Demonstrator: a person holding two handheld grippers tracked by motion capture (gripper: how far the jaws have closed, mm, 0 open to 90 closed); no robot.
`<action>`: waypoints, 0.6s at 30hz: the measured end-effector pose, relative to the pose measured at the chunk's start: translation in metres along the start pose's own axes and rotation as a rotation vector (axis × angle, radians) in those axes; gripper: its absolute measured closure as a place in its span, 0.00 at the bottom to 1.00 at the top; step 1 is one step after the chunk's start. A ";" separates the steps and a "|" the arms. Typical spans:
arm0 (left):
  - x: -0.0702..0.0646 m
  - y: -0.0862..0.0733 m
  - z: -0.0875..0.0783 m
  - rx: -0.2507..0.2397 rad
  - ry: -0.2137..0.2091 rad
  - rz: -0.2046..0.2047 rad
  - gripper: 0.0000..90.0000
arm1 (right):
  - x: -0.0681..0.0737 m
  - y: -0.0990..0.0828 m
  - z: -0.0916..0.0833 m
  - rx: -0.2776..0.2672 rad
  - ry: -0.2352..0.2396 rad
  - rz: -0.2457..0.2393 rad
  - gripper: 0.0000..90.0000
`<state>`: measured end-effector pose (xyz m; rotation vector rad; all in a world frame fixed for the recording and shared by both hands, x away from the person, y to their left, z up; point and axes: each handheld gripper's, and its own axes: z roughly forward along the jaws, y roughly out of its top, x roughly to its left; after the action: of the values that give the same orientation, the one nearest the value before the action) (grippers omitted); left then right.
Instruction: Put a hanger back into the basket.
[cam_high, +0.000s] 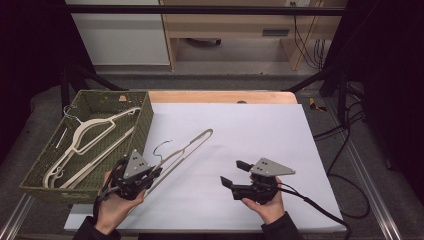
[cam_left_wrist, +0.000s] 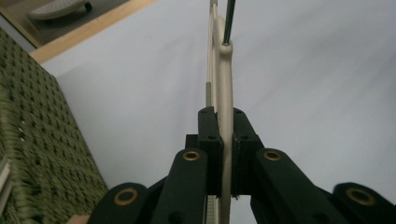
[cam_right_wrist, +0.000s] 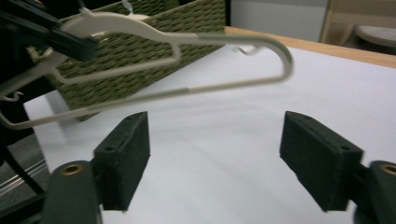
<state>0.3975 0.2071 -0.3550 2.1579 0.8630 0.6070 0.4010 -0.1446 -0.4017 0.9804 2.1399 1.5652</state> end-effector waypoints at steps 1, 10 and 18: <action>0.002 0.003 -0.004 -0.013 -0.006 -0.006 0.95 | -0.005 -0.001 -0.005 -0.006 -0.010 0.005 0.24; 0.022 0.032 -0.039 -0.127 -0.069 -0.032 0.95 | -0.034 -0.005 -0.038 -0.048 -0.089 0.040 0.14; 0.049 0.051 -0.065 -0.188 -0.082 -0.034 0.95 | -0.047 -0.011 -0.047 -0.037 -0.125 0.054 0.12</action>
<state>0.4085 0.2461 -0.2679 1.9808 0.7662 0.5558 0.4018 -0.2120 -0.4021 1.1021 2.0093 1.5202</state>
